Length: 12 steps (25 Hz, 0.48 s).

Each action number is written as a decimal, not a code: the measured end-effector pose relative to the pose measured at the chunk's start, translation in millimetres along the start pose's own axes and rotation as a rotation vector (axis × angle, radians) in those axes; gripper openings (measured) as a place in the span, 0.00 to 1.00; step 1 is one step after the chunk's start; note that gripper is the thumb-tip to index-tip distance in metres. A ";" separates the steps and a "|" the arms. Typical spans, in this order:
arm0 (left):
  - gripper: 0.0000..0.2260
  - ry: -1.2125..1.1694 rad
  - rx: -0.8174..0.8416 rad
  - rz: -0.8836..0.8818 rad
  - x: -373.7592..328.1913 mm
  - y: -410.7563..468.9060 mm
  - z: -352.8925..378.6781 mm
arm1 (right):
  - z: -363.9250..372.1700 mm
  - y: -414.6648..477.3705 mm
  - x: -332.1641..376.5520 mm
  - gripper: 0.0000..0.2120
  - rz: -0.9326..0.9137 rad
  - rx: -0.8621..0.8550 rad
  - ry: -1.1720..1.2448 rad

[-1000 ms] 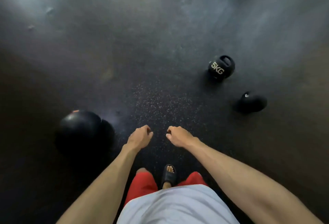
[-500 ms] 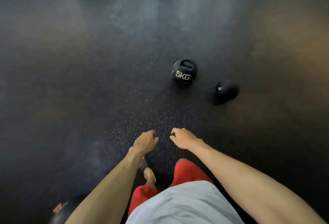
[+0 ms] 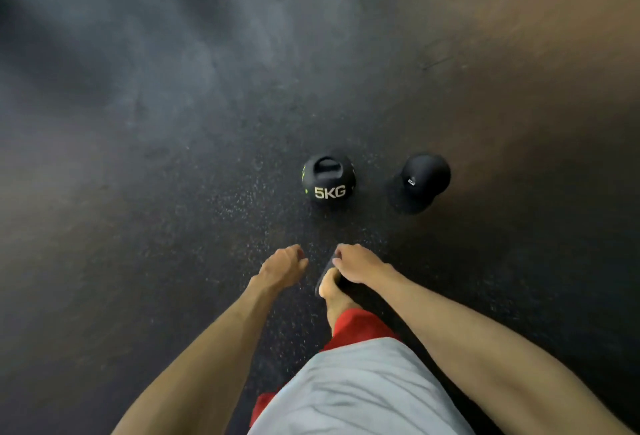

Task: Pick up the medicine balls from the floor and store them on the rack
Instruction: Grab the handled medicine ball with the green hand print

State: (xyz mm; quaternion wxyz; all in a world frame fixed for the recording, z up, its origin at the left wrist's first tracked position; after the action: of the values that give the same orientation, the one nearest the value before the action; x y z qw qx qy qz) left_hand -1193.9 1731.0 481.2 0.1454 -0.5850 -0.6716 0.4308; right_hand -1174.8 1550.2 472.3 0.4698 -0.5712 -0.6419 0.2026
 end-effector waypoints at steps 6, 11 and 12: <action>0.19 0.097 0.091 0.018 -41.8 100.7 -135.9 | -116.5 65.3 28.2 0.19 0.042 -0.037 0.108; 0.22 0.290 0.221 0.105 -91.1 189.2 -199.4 | -182.3 107.0 20.3 0.19 0.144 -0.145 0.292; 0.20 0.384 0.225 0.154 -107.7 204.4 -208.8 | -187.5 117.0 18.3 0.20 0.177 -0.155 0.341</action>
State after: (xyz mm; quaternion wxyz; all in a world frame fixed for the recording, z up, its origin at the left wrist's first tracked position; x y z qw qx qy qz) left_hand -883.4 1706.8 483.9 0.3018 -0.6858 -0.5327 0.3935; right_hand -953.0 1546.3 475.2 0.5067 -0.6859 -0.5139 0.0936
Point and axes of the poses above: each hand's wrist, its own y-axis towards the middle knuckle, its own z-axis out of the palm, x = y × z, the point moved 4 cm from there along y, towards the middle knuckle, and after that the axes turned 6 degrees about x, right-handed, at the moved point
